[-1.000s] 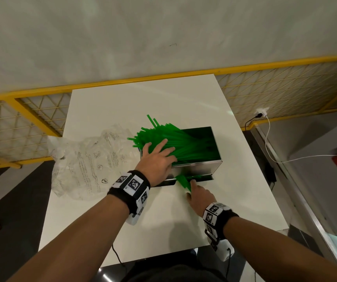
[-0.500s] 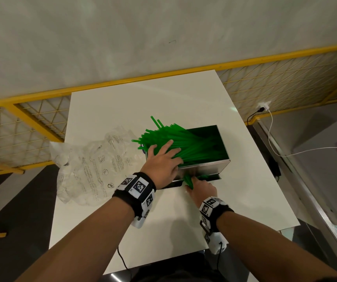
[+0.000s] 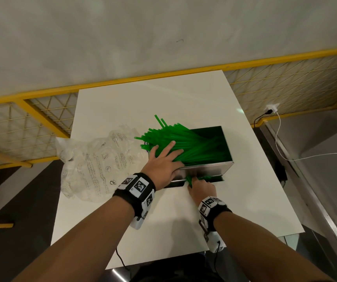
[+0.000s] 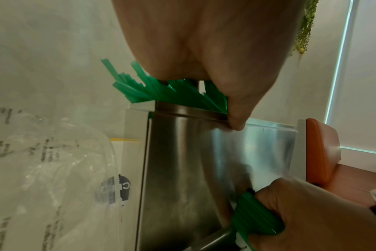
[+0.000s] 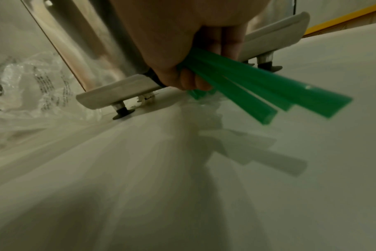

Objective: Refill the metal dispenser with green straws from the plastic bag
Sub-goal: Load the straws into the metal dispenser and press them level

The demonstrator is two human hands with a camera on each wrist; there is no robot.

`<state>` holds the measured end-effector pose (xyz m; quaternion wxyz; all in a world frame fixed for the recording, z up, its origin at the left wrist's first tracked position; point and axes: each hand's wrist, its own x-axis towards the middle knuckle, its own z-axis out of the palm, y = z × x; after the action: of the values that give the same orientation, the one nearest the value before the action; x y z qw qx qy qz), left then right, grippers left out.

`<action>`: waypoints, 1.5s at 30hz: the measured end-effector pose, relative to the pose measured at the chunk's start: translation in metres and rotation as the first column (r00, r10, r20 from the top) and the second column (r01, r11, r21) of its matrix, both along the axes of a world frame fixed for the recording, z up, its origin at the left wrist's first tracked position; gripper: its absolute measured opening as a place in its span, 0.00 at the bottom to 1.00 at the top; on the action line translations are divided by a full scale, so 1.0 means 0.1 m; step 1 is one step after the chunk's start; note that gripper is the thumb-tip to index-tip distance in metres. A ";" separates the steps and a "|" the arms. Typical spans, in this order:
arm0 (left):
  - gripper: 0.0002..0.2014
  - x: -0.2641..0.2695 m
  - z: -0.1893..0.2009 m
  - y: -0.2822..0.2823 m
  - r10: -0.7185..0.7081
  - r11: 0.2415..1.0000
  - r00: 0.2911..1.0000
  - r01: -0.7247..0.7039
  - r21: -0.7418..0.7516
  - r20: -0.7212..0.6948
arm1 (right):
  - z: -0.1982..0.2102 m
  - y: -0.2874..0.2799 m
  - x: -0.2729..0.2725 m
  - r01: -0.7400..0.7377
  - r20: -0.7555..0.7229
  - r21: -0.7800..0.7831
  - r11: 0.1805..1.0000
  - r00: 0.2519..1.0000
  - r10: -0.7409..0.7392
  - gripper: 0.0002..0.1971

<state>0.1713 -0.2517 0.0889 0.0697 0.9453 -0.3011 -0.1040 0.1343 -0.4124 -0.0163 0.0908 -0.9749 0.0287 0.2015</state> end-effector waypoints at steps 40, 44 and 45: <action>0.15 -0.10 -0.04 -0.06 0.093 0.995 0.996 -0.092 0.048 0.000 | -0.01 -0.27 -0.33 -0.061 0.006 -0.138 0.988 0.998 0.062 0.18; 0.15 -0.10 -0.05 -0.05 0.093 0.995 0.996 -0.092 0.041 -0.012 | -0.07 -0.32 -0.39 -0.019 -0.020 -0.137 0.990 1.000 0.016 0.20; 0.15 -0.10 -0.05 -0.06 0.091 0.995 0.996 -0.091 0.032 -0.009 | -0.08 -0.33 -0.39 -0.026 -0.011 -0.135 0.991 1.000 0.024 0.19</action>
<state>0.1613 -0.2572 0.0836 0.0607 0.9585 -0.2557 -0.1103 0.0950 -0.4450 -0.0240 0.0220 -0.9781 0.0304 0.2048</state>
